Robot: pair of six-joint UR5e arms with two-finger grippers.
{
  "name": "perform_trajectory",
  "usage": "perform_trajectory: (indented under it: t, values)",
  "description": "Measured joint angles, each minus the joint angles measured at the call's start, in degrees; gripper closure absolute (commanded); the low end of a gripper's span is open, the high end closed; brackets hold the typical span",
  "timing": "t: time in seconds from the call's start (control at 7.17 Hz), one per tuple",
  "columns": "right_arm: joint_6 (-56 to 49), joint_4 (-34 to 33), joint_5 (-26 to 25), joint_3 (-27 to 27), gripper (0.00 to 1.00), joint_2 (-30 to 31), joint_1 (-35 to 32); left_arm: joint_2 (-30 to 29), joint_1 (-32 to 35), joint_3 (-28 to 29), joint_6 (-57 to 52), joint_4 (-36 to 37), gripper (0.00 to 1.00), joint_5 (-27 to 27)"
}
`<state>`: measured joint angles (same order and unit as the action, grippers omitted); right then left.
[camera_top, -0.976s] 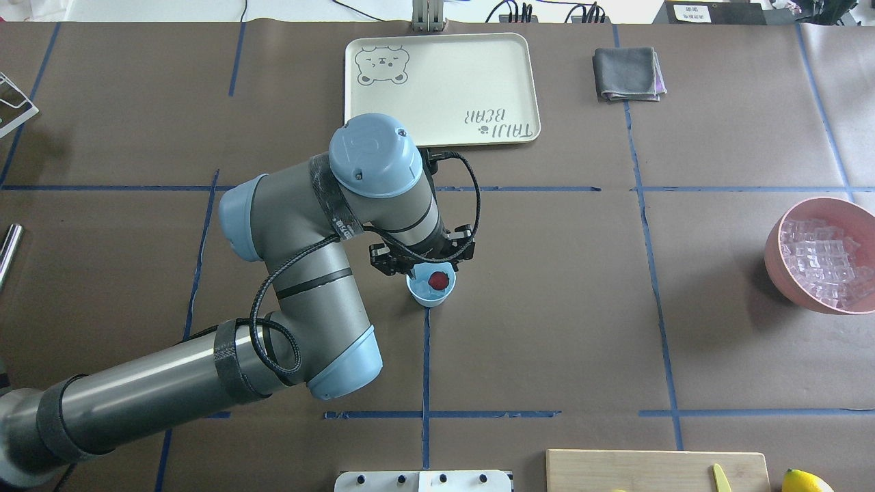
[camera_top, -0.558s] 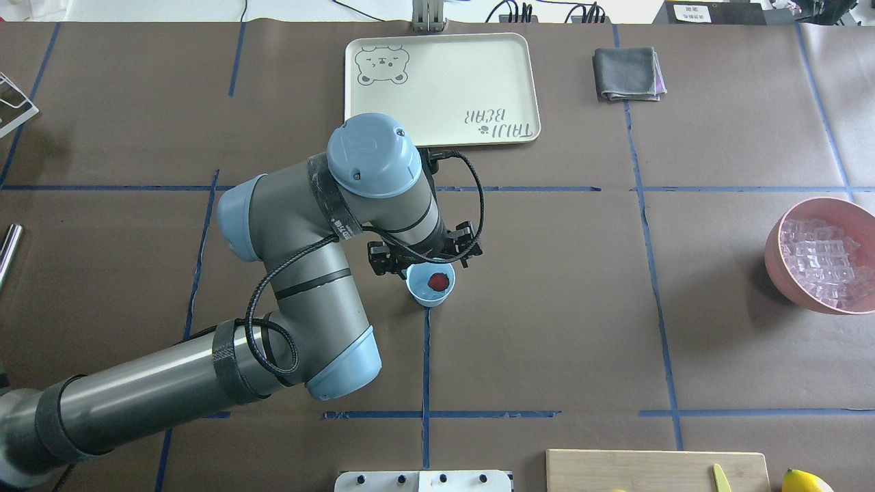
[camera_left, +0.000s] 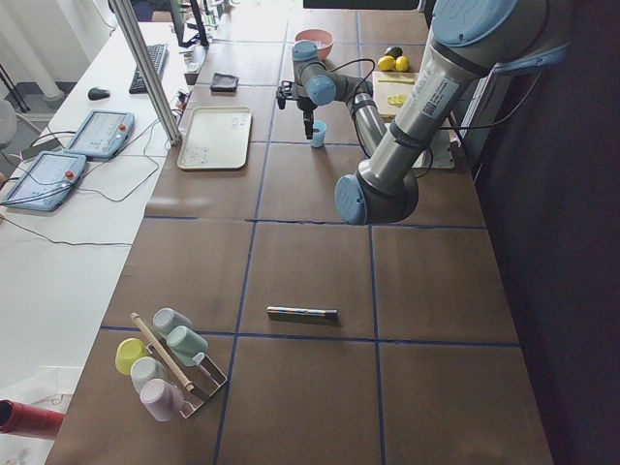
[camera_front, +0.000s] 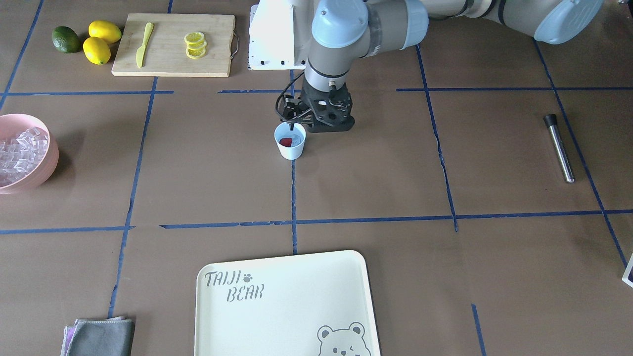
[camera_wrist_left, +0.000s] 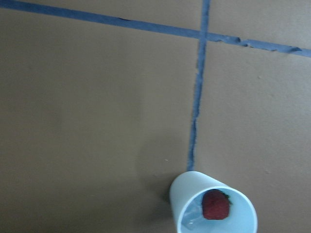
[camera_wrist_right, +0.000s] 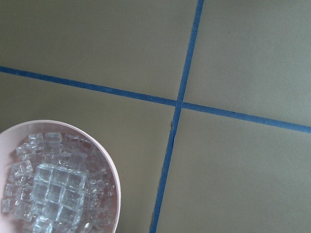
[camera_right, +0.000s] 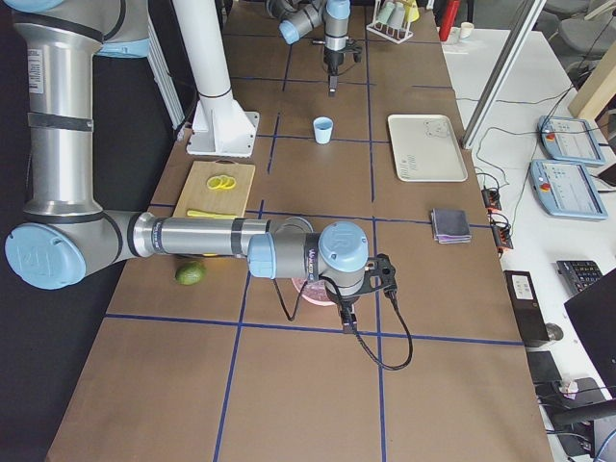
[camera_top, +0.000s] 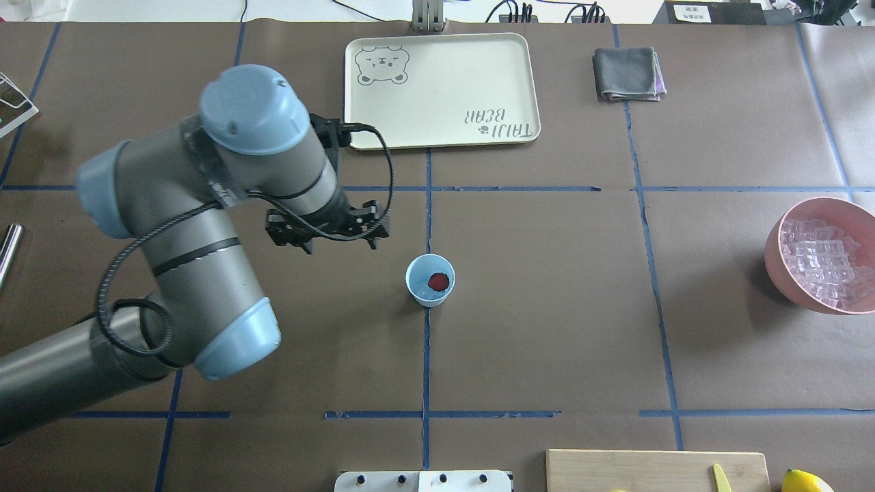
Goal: Mash ice and strawberries in cup
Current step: 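Withdraw the left gripper from the cup back toward the table edge, then grasp the steel pestle with the left gripper and lift it upright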
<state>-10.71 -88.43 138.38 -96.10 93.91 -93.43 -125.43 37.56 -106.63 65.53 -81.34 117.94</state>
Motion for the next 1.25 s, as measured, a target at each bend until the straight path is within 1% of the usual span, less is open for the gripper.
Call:
perform_trajectory:
  t: [0.14, 0.28, 0.56, 0.7, 0.98, 1.12, 1.25]
  values:
    - [0.33, -0.26, -0.04, 0.09, 0.01, -0.05, 0.00, 5.70, 4.00, -3.75, -6.01, 0.67, 0.00, 2.13]
    - [0.81, -0.91, -0.05, 0.27, 0.01, -0.09, 0.00, 11.19, 8.70, -6.08, -12.94, 0.89, 0.00, 4.63]
    - [1.25, -3.20, 0.74, 0.48, 0.01, -0.09, 0.00, 21.25, 19.02, -7.13, -30.33, 0.89, 0.00, 7.27]
    - [1.36, -3.68, 1.59, 0.55, 0.01, 0.11, 0.00, 25.33, 24.52, -5.61, -39.14, 0.68, 0.00, 8.20]
    - [1.46, -3.69, 2.47, 0.56, 0.01, 0.60, 0.00, 30.42, 33.64, 1.66, -52.29, -1.07, 0.00, 12.76]
    - [1.50, -3.53, 2.56, 0.44, 0.01, 0.67, 0.00, 31.95, 35.84, 5.45, -54.94, -3.94, 0.00, 14.07]
    - [1.53, -3.46, 2.58, 0.30, 0.01, 0.67, 0.00, 33.49, 36.64, 8.92, -54.24, -9.39, 0.00, 14.54]
